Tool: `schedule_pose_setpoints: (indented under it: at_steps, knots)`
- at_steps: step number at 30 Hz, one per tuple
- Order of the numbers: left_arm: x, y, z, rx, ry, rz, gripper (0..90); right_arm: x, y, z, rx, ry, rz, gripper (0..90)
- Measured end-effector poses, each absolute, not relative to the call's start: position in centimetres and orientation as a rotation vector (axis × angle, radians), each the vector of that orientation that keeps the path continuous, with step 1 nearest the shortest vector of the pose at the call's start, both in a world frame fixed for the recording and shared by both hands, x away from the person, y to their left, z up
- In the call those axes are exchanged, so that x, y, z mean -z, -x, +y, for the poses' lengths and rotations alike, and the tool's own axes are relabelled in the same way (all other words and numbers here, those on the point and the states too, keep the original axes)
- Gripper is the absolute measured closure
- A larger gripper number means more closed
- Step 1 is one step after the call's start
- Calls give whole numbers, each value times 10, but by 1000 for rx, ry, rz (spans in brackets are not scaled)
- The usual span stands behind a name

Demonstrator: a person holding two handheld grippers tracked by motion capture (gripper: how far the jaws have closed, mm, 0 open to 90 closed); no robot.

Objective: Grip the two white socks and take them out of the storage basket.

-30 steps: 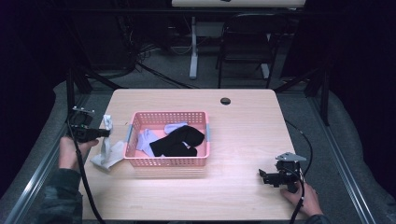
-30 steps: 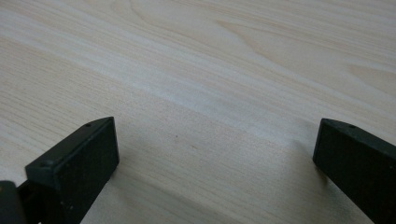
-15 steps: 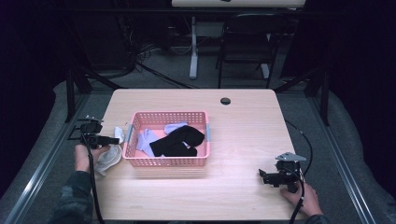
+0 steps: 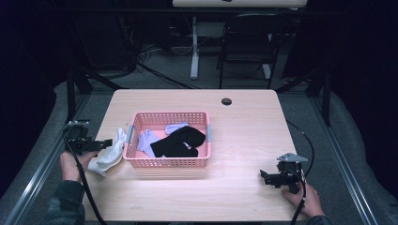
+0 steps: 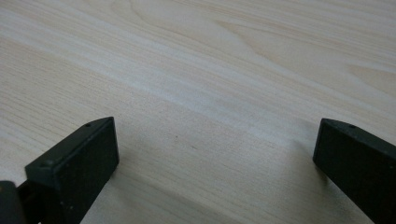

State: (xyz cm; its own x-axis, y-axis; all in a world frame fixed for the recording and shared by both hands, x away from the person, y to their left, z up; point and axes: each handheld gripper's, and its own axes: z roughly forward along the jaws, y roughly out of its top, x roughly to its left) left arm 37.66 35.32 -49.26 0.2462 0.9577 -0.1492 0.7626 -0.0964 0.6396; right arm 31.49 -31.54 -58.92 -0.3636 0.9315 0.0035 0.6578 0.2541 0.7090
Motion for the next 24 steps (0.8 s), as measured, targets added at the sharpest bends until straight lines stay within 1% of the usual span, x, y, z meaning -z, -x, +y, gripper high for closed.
schedule_pose_setpoints:
  at_steps: [2, 3, 10, 24]
  knots:
    - [492, -372, 352, -413, -1900, 1560, 20, 589, -315, -315, -882, -1446, 2113, 0]
    - [491, -363, 349, -434, -1903, 1549, 2, 589, -315, -315, -882, -1446, 2113, 0]
    - [498, -335, 339, -431, -1948, 1489, 1, 589, -315, -315, -882, -1446, 2113, 0]
    - [508, -333, 345, -426, -1954, 1490, 0, 589, -315, -315, -882, -1446, 2113, 0]
